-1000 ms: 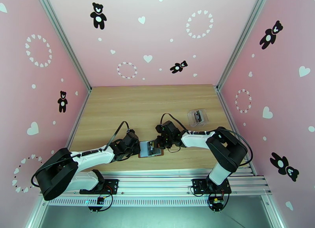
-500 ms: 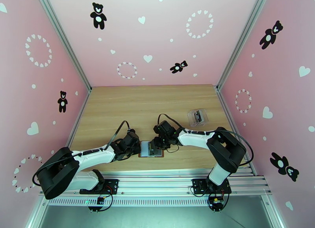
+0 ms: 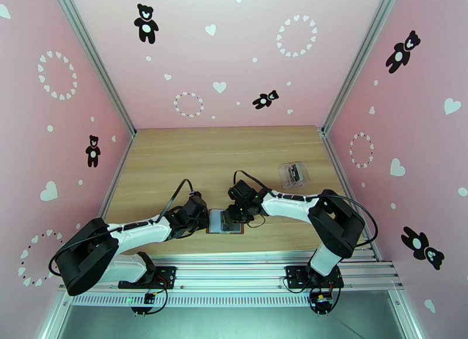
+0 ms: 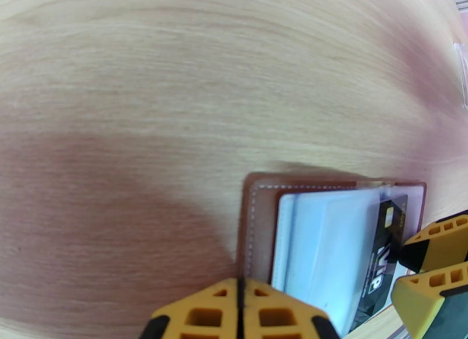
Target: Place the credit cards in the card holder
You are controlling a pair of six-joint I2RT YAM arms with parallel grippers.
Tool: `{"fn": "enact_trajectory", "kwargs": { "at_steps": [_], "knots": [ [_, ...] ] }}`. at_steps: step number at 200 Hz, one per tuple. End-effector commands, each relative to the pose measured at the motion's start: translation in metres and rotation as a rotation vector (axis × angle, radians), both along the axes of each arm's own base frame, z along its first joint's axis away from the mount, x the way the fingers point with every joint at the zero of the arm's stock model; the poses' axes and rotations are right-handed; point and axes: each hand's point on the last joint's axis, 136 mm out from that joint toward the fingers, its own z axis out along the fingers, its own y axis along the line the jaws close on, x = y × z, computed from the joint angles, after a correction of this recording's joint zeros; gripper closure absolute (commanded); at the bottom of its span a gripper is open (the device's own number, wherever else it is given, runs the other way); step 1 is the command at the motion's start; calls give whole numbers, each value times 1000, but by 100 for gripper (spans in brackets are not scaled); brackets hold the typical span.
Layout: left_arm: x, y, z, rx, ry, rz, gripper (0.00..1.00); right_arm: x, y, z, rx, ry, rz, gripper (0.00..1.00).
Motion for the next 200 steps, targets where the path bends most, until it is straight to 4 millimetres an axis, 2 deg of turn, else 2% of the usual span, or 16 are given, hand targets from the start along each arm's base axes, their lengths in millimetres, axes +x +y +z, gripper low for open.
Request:
{"fn": "enact_trajectory", "kwargs": {
  "at_steps": [1, 71, 200],
  "knots": [
    [-21, 22, -30, 94, 102, -7, 93, -6, -7, -2, -63, 10, 1, 57],
    [-23, 21, -32, 87, 109, -7, 93, -11, 13, -12, -19, 49, 13, 59],
    [-24, 20, -32, 71, 109, -7, 94, -12, 43, 0, 102, 78, 9, 63]
  ]
}}
